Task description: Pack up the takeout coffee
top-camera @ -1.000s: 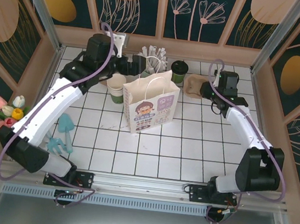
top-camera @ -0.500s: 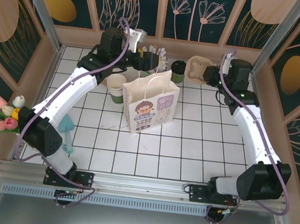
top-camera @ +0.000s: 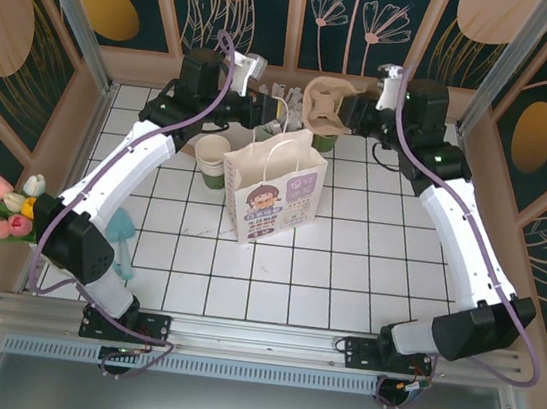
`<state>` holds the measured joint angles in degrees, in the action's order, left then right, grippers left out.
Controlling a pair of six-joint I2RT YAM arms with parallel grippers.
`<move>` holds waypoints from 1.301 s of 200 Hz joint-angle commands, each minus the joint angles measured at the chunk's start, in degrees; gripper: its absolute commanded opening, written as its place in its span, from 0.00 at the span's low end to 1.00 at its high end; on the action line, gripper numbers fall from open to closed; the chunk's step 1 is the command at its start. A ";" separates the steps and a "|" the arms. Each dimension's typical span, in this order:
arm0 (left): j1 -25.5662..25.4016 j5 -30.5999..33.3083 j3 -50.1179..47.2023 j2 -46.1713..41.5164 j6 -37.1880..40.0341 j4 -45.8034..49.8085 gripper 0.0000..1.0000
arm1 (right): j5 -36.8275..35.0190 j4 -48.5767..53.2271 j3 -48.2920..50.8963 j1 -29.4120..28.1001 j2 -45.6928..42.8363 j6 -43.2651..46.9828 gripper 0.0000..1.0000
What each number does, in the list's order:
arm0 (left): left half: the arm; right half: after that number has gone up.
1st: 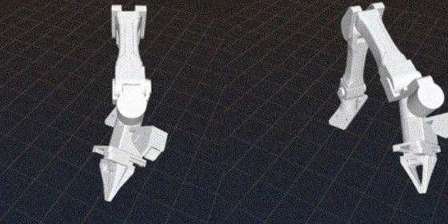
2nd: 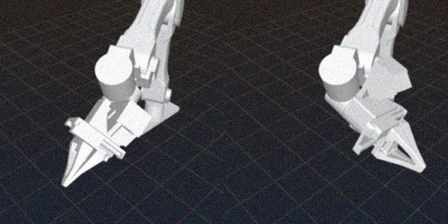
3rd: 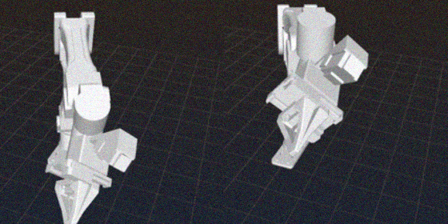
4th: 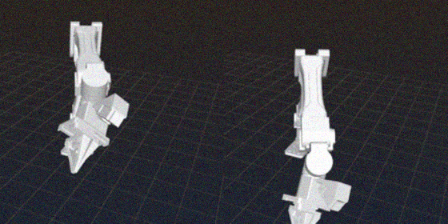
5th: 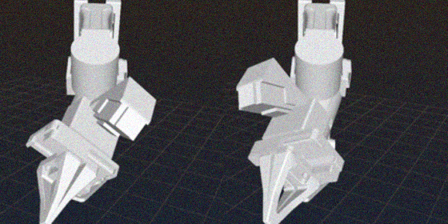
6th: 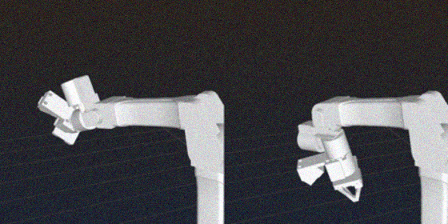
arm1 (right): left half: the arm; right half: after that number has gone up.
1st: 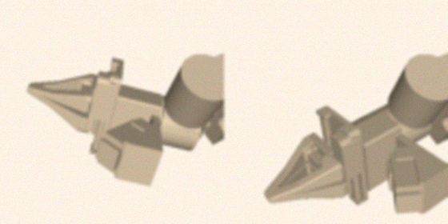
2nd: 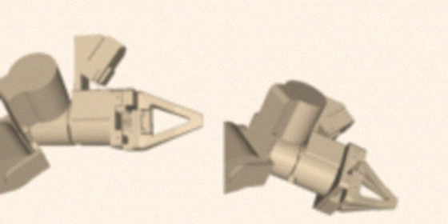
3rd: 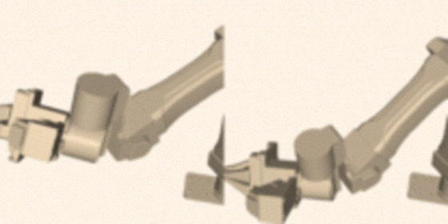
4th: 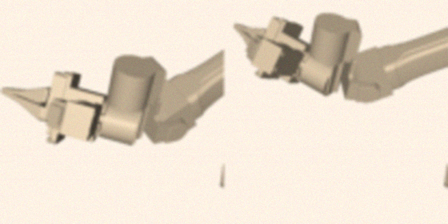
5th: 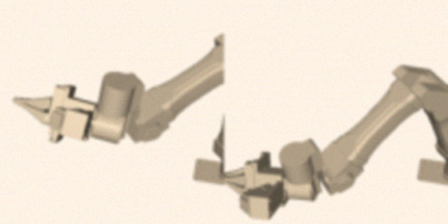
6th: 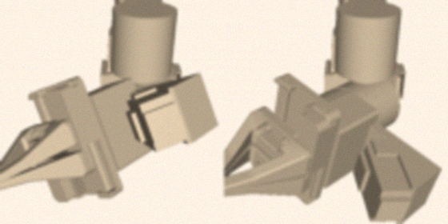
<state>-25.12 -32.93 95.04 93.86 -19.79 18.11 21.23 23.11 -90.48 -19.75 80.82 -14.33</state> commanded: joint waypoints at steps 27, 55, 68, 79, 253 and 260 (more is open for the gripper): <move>0.26 -2.39 1.18 -0.22 -0.16 1.18 0.05 | 15.46 -3.38 -4.87 -1.91 4.61 -7.17 0.29; 0.26 -2.54 0.92 -0.10 -1.28 0.20 0.00 | 20.52 -6.46 -2.94 -2.51 4.74 -10.73 0.29; 0.25 -3.15 1.11 0.18 -1.49 0.02 0.00 | 22.83 -6.97 -2.37 -2.68 4.69 -11.82 0.29; 0.26 -3.51 1.12 0.35 -1.65 -0.35 0.00 | 24.82 -8.16 -1.45 -3.03 4.48 -13.00 0.29; 0.25 -5.60 0.78 0.66 -3.76 -2.89 0.00 | 33.36 -7.37 6.09 -5.91 10.04 -19.87 0.30; 0.25 -5.49 0.59 0.62 -3.90 -2.99 0.00 | 32.45 -6.96 6.42 -6.00 10.05 -19.65 0.30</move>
<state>-25.10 -37.06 95.04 94.45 -22.74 17.74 53.52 14.31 -86.17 -24.62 88.97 -33.19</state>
